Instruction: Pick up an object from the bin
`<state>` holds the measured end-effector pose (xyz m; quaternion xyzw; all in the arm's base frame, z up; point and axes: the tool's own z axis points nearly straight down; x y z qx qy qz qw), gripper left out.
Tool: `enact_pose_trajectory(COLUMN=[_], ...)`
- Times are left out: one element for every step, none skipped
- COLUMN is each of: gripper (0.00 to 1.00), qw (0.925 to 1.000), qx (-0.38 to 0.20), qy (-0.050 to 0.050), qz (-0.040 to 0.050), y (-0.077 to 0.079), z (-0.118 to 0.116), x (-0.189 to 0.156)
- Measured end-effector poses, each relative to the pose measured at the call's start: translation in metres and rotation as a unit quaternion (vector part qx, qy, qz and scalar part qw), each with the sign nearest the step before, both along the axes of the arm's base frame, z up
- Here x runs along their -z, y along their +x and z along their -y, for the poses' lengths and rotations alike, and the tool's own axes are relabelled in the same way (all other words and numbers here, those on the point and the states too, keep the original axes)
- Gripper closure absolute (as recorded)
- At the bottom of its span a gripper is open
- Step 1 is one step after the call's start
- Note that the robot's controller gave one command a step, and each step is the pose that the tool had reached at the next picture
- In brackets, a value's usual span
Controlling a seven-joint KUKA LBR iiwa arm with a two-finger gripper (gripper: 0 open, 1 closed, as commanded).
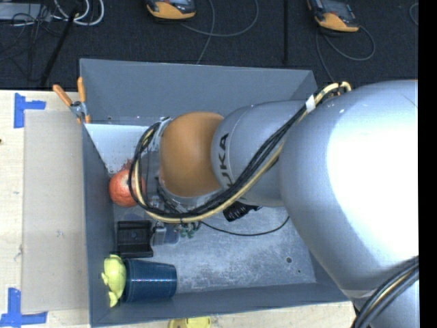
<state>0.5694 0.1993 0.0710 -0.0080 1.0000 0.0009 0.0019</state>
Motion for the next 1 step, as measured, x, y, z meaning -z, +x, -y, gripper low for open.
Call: enact_pose_trajectory(gripper=[1.00], qw=[1.0000], qx=[-0.005], qy=[-0.001], qz=[-0.0026], y=[0.0044], z=[-0.0038], x=[-0.1778])
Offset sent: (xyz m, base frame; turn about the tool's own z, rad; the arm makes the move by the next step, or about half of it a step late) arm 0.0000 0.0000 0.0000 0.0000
